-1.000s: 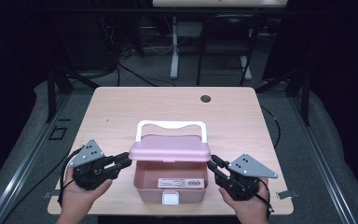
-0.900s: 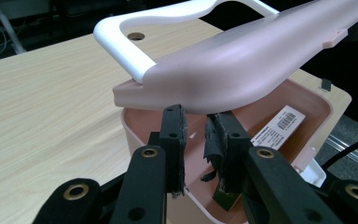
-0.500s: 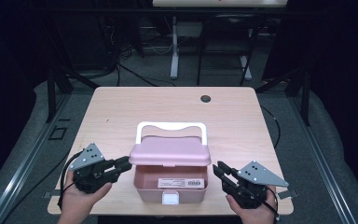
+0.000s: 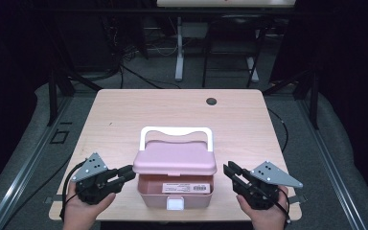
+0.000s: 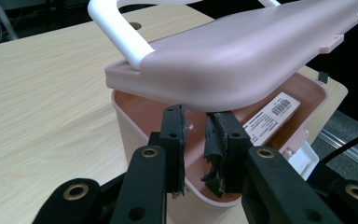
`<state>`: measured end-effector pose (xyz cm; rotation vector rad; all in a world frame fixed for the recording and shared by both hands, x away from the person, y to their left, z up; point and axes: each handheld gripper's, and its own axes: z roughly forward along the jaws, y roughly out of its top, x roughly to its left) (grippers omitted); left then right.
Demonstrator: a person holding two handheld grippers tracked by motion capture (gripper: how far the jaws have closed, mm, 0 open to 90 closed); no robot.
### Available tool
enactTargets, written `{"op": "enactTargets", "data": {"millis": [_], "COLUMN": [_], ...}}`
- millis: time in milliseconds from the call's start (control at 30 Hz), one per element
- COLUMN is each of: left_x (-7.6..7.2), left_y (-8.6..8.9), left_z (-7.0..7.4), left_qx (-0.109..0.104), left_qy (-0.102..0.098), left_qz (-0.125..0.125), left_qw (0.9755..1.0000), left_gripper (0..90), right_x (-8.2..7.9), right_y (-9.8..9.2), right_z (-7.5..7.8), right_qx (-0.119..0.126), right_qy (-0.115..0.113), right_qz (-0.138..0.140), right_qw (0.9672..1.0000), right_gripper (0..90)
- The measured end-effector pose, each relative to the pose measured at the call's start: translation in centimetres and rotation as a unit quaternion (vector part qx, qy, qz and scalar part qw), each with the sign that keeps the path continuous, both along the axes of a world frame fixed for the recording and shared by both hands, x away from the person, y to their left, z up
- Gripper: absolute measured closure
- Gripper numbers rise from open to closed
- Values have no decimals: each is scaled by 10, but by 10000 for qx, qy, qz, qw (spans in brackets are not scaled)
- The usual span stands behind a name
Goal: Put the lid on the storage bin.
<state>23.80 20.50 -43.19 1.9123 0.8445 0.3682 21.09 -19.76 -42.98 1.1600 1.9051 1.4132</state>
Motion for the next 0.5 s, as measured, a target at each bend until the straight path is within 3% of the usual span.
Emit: {"op": "enactTargets", "data": {"millis": [500], "left_x": [-9], "left_y": [1], "left_z": [-14], "left_qx": [-87], "left_qy": [32], "left_qz": [43], "left_qw": [9999], "left_gripper": [762], "right_x": [2], "right_y": [1], "right_z": [-1], "right_qx": [25], "right_qy": [-32], "right_qz": [-34], "right_qw": [10000], "right_gripper": [767]}}
